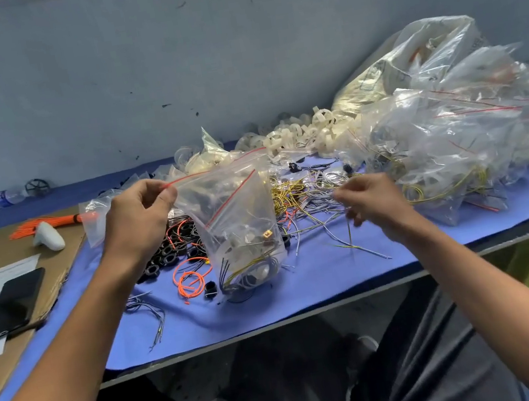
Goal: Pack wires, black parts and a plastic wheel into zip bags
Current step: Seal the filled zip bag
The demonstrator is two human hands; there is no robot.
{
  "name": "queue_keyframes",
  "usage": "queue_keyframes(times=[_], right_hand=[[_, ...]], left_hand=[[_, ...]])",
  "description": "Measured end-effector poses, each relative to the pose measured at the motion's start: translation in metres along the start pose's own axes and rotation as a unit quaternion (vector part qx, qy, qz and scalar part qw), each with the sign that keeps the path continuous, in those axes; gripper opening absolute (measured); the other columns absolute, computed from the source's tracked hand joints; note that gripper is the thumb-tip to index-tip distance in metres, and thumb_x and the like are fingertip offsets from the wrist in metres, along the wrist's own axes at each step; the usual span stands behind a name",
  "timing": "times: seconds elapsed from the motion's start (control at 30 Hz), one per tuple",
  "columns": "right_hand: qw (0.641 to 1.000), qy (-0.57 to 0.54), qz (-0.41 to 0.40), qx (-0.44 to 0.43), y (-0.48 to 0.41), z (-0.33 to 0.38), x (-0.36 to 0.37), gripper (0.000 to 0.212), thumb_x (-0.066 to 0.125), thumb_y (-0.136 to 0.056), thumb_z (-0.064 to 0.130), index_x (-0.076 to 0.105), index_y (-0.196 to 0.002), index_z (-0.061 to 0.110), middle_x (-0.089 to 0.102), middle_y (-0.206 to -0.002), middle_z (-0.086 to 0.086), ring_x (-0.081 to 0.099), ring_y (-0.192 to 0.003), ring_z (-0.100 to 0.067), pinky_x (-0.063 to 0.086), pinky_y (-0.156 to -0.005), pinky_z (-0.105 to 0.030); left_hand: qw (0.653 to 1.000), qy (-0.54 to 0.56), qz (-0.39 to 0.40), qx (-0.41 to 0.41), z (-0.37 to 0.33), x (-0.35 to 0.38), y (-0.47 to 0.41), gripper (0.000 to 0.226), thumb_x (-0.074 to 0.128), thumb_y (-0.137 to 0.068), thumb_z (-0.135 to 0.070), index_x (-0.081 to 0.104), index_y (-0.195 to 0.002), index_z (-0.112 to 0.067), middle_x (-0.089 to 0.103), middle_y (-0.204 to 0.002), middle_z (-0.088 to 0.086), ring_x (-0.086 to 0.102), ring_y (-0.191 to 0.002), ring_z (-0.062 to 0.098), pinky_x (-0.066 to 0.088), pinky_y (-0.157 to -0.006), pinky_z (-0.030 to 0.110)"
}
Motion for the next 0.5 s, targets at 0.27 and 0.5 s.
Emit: queue_keyframes(times=[0.27, 0.5], right_hand=[[0.999, -0.007, -0.039, -0.008, -0.048, 0.050, 0.030, 0.058, 0.070, -0.088, 0.035, 0.052, -0.134, 0.005, 0.061, -0.127, -0.011, 0.063, -0.107, -0.024, 0.054, -0.092, -0.045], [0.897, 0.164, 0.079, -0.404, -0.003, 0.200, 0.086, 0.025, 0.066, -0.086, 0.039, 0.070, -0.108, 0.027, 0.067, -0.101, 0.005, 0.060, -0.090, -0.009, 0.045, -0.083, -0.024]], left_hand=[[0.998, -0.035, 0.037, 0.031, -0.010, 0.003, -0.002, 0.013, 0.061, -0.098, -0.028, 0.067, -0.100, -0.016, 0.066, -0.086, -0.002, 0.060, -0.079, 0.016, 0.050, -0.074, 0.035], [0.989, -0.079, 0.082, 0.093, -0.026, 0.012, -0.003, 0.006, 0.057, -0.100, -0.026, 0.060, -0.096, -0.022, 0.059, -0.082, -0.010, 0.054, -0.072, 0.008, 0.042, -0.065, 0.028]])
Point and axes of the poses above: each hand's wrist, its own y-axis away from the middle knuckle, its own x-axis out of the palm, z = x × y, the point moved 5 cm from there along -y, towards the middle knuckle
